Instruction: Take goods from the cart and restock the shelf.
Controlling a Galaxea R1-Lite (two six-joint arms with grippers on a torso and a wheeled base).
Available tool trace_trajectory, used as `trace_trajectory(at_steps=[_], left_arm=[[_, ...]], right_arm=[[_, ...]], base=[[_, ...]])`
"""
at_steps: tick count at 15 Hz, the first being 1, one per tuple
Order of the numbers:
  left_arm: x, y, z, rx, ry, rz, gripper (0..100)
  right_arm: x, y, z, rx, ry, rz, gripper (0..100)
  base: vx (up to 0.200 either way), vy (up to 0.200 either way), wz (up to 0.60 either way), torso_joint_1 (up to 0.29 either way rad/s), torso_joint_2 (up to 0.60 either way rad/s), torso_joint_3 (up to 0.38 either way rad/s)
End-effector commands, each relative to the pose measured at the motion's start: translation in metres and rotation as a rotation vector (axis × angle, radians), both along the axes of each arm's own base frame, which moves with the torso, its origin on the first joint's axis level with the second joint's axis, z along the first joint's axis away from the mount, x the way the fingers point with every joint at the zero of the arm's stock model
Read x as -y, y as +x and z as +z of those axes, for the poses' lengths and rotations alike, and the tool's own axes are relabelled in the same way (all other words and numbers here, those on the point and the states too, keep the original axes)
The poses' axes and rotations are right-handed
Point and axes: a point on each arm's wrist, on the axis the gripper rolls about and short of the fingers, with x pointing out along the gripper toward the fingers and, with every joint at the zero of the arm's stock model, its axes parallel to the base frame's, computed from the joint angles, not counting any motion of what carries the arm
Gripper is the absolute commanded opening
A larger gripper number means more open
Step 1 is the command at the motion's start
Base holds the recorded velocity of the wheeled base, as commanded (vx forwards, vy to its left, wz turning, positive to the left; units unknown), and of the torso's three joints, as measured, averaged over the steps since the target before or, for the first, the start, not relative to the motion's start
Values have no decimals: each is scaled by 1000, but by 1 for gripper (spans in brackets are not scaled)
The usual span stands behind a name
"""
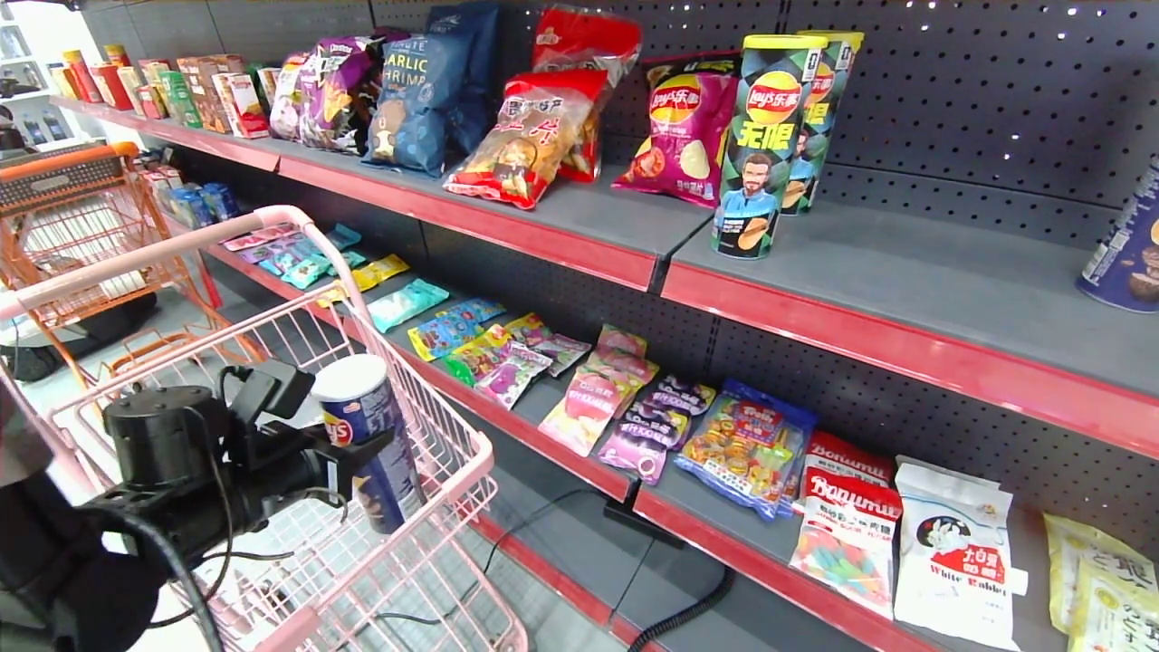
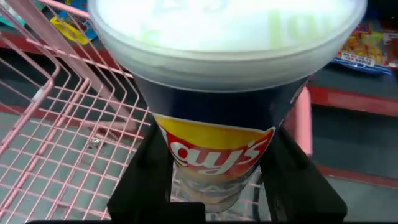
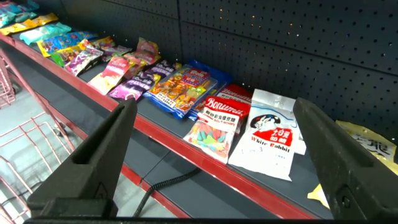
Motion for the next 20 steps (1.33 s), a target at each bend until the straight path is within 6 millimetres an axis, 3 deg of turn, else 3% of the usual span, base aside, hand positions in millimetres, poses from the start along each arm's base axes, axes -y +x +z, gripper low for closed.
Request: trace_trajectory(at_steps=[1,3,5,7,13,16,20], left_arm=[[-7,-55,69,106,-6,20,0],[-14,-93,106,146,-7,53,0],[-15,-132,127,110,-13,64,0],[-15,-155,141,140,-14,67,0],[-17,-184,170,333,-3,158,0],[-17,-197,173,380,-7,163,0],[-17,-211,161,392,-8,163,0]], right_arm=[[0,0,0,-1,1,0,100],[0,0,0,-1,1,0,100],[0,0,0,-1,-1,0,100],[0,0,0,-1,-1,0,100],[0,0,0,-1,1,0,100],[0,0,0,-1,1,-2,100],[0,0,0,-1,1,-2,100]], base=[[0,0,0,0,0,0],[0,0,0,0,0,0],[0,0,0,0,0,0],[0,0,0,0,0,0],[0,0,0,128,-367,-232],[0,0,0,214,-566,-352],[0,0,0,235,-590,-350]])
